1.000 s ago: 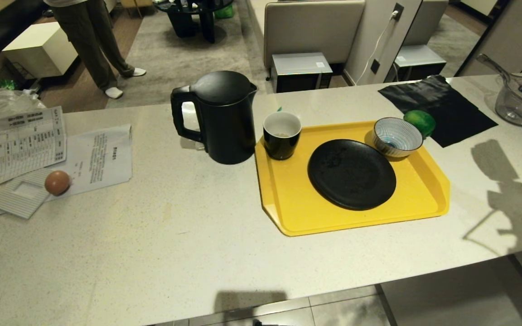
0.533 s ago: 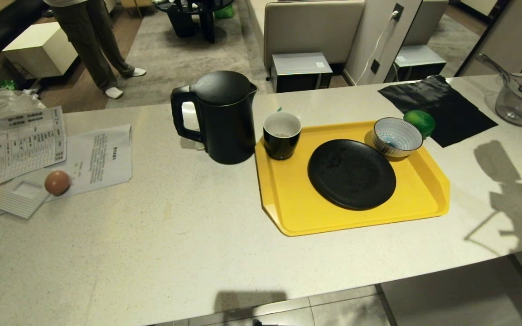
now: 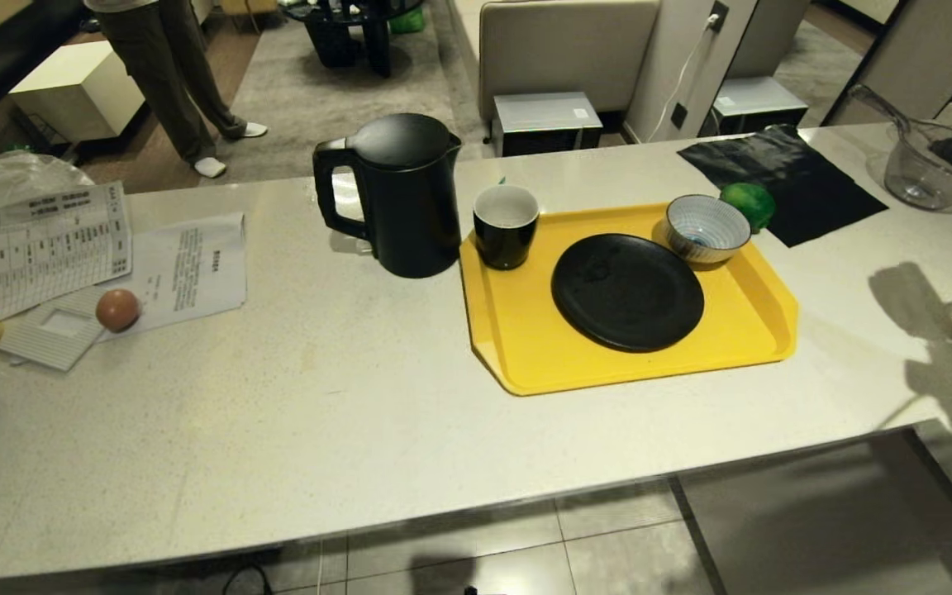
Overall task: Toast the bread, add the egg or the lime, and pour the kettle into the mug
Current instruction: Put the bread slices in the toaster
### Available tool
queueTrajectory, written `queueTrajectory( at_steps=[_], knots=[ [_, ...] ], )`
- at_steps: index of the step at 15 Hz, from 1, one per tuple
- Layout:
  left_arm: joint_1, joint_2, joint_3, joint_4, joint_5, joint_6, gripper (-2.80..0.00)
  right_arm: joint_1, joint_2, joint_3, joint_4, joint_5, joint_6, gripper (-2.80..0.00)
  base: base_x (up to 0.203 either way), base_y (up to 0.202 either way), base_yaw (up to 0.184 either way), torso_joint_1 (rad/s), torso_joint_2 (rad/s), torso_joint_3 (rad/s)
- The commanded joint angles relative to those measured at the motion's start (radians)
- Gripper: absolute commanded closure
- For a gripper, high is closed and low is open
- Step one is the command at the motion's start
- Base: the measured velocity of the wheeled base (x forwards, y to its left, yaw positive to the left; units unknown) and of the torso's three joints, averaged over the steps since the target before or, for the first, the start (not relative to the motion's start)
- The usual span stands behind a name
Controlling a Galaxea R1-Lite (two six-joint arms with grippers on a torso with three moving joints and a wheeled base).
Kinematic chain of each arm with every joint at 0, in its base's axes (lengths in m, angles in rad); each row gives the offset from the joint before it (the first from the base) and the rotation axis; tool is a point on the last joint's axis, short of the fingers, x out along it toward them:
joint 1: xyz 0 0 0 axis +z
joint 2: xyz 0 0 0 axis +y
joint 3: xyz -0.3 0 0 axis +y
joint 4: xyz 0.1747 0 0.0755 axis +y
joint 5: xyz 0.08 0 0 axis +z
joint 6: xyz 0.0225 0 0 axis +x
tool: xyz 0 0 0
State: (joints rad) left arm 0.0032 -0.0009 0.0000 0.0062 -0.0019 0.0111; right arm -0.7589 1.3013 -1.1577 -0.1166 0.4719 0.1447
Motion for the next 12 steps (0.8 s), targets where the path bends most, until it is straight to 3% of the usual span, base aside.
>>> queueTrajectory(
  at_steps=[1, 12],
  knots=[
    [0.000, 0.001, 0.000, 0.000, 0.000, -0.002, 0.00, 0.001, 0.003, 0.001, -0.002, 0.004, 0.001, 0.00, -0.136, 0.000, -0.003, -0.011, 0.00, 0.002],
    [0.000, 0.001, 0.000, 0.000, 0.000, -0.002, 0.00, 0.001, 0.002, 0.006, -0.003, 0.007, -0.005, 0.00, -0.005, 0.000, -0.001, 0.000, 0.00, 0.000]
  ],
)
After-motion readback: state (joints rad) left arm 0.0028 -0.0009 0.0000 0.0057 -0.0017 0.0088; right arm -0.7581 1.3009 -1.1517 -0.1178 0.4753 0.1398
